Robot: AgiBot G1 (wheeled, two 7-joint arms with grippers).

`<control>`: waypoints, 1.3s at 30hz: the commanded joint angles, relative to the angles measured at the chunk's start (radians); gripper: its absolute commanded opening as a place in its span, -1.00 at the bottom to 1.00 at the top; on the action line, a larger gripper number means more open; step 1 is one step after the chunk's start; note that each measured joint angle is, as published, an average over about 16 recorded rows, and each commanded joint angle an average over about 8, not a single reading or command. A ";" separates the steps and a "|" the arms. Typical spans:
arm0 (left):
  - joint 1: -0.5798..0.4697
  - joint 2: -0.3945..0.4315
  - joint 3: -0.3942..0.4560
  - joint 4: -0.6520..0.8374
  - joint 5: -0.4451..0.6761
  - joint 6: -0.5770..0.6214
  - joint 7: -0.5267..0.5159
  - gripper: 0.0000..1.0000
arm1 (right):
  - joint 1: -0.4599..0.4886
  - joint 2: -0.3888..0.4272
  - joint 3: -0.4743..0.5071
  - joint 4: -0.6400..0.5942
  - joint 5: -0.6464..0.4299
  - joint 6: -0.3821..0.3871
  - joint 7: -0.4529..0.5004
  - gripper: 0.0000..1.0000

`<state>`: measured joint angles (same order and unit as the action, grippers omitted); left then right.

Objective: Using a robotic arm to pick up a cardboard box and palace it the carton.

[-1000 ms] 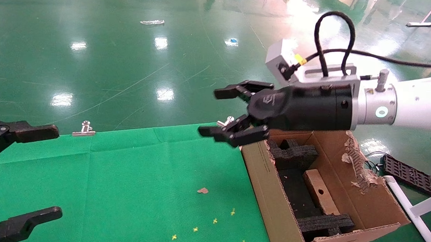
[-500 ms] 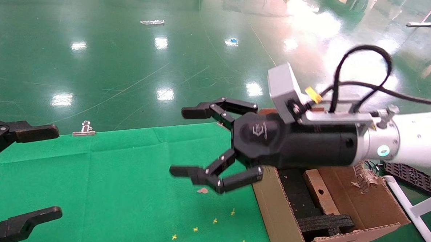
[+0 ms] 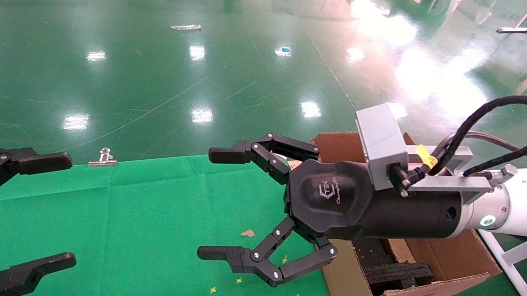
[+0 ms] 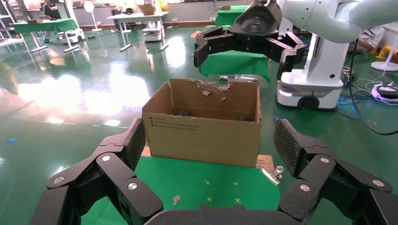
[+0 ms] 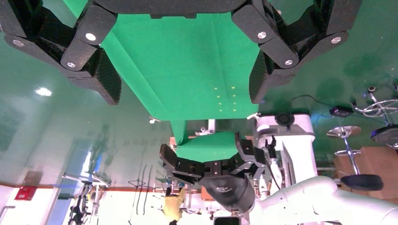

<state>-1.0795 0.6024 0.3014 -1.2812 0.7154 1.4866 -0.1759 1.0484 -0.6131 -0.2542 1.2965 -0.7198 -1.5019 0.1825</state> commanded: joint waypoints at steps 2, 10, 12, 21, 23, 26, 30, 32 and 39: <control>0.000 0.000 0.000 0.000 0.000 0.000 0.000 1.00 | -0.005 -0.001 0.006 0.003 0.003 -0.002 -0.001 1.00; 0.000 0.000 0.000 0.000 0.000 0.000 0.000 1.00 | 0.012 0.001 -0.012 -0.006 -0.004 0.003 0.003 1.00; 0.000 0.000 0.000 0.000 0.000 0.000 0.000 1.00 | 0.015 0.001 -0.014 -0.007 -0.005 0.003 0.003 1.00; 0.000 0.000 0.000 0.000 0.000 0.000 0.000 1.00 | 0.023 0.001 -0.022 -0.011 -0.009 0.006 0.005 1.00; 0.000 0.000 0.000 0.000 0.000 0.000 0.000 1.00 | 0.024 0.002 -0.023 -0.012 -0.010 0.006 0.005 1.00; 0.000 0.000 0.000 0.000 0.000 0.000 0.000 1.00 | 0.025 0.002 -0.025 -0.012 -0.010 0.006 0.005 1.00; 0.000 0.000 0.000 0.000 0.000 0.000 0.000 1.00 | 0.027 0.002 -0.026 -0.013 -0.011 0.006 0.006 1.00; 0.000 0.000 0.000 0.000 0.000 0.000 0.000 1.00 | 0.027 0.002 -0.027 -0.013 -0.011 0.007 0.006 1.00; 0.000 0.000 0.000 0.000 0.000 0.000 0.000 1.00 | 0.029 0.002 -0.028 -0.014 -0.011 0.007 0.006 1.00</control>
<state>-1.0795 0.6025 0.3014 -1.2811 0.7154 1.4867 -0.1759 1.0768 -0.6108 -0.2822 1.2828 -0.7312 -1.4950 0.1886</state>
